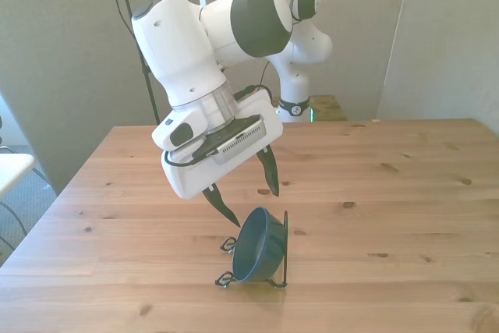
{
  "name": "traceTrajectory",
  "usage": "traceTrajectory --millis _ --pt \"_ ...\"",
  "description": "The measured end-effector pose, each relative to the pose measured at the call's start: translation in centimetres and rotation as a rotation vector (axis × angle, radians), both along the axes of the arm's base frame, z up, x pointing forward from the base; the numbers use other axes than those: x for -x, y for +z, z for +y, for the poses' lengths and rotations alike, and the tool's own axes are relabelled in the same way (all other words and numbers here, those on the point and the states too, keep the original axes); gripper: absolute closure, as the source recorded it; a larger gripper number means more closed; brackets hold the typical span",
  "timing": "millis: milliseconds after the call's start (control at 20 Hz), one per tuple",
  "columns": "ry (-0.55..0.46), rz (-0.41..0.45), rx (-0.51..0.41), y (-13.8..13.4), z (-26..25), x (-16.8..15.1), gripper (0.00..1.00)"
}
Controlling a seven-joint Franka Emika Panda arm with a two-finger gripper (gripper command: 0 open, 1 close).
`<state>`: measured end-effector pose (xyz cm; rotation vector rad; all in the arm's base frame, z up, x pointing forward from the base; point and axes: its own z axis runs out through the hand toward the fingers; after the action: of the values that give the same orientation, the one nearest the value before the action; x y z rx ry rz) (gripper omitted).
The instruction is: Unload the bowl
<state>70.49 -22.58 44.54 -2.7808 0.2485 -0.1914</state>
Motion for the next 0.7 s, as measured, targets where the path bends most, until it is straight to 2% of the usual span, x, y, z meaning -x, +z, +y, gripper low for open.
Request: traceTrajectory --millis 50,100,400,700 --pt "0.002 -0.002 0.000 -0.1 0.0 -0.1 0.00" --pt "0.004 -0.002 0.001 -0.2 0.0 -0.3 1.00" --pt "0.019 0.004 0.003 -1.3 0.4 -1.3 1.00" --pt "0.029 0.025 -0.007 -1.3 0.6 -1.1 1.00"
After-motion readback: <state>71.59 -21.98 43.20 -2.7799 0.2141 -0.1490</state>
